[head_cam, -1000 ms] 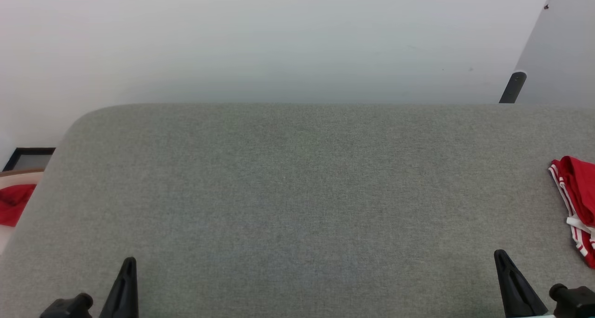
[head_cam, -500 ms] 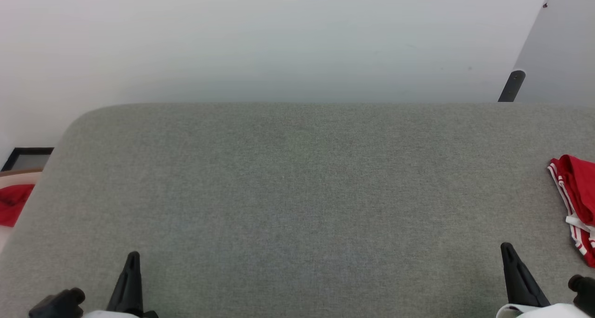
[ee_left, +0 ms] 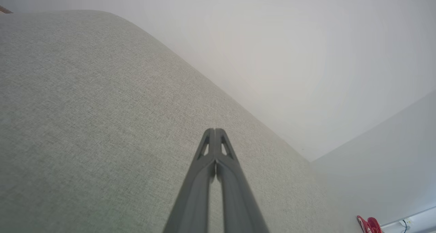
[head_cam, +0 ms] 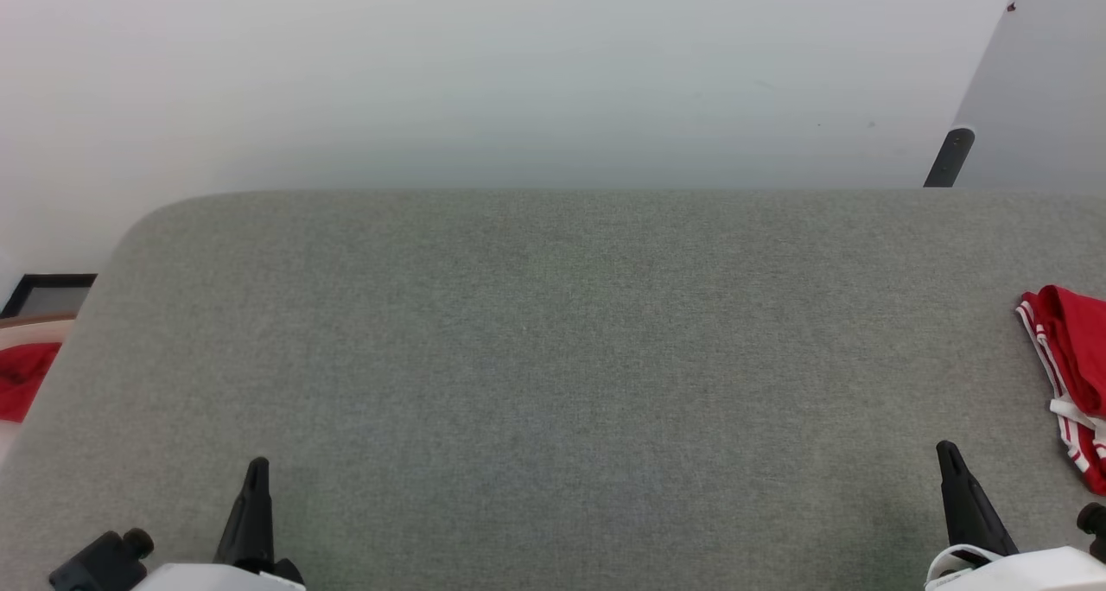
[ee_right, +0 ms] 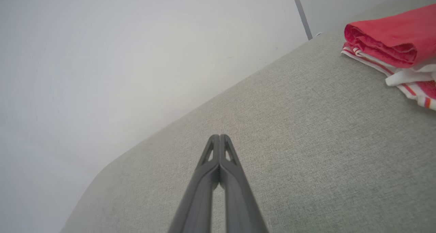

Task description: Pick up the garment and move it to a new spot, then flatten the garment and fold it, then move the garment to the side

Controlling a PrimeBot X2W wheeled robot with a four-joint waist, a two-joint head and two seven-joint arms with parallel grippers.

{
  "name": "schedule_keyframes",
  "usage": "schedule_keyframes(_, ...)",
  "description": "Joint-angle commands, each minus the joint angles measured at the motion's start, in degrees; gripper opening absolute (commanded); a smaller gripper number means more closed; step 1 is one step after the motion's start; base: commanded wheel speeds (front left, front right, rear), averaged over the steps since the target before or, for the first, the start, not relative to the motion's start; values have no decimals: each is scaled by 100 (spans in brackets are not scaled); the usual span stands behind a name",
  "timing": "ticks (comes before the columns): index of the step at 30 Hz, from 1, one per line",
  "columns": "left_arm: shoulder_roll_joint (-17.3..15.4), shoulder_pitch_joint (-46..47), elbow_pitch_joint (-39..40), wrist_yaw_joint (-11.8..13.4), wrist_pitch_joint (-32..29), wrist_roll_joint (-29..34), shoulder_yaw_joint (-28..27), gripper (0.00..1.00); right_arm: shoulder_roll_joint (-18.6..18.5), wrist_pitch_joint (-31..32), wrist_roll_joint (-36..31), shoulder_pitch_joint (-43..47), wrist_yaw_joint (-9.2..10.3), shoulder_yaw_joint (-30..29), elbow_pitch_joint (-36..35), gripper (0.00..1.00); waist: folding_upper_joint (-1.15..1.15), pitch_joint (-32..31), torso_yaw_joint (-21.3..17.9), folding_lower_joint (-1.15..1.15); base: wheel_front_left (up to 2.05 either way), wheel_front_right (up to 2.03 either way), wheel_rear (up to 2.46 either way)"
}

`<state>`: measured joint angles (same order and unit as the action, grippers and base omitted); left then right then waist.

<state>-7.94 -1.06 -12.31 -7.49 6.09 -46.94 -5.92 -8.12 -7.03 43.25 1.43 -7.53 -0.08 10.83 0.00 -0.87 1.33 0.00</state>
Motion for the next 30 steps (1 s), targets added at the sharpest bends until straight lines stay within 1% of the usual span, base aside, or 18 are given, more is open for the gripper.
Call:
schedule_keyframes(1,-24,146,49,0,-24,-149,-31,0,-1,28,190,-154,2,-52,-51,0,0,1,-1,0,0,0,0)
schedule_keyframes(15,89,278,5,0,-292,-1091,-41,0,88,290,1233,-289,3,-148,24,0,0,17,-22,0,0,0,0)
schedule_keyframes(30,196,400,-38,0,-547,-1974,-51,0,179,541,2196,-417,4,-250,97,0,0,35,-44,0,0,0,0)
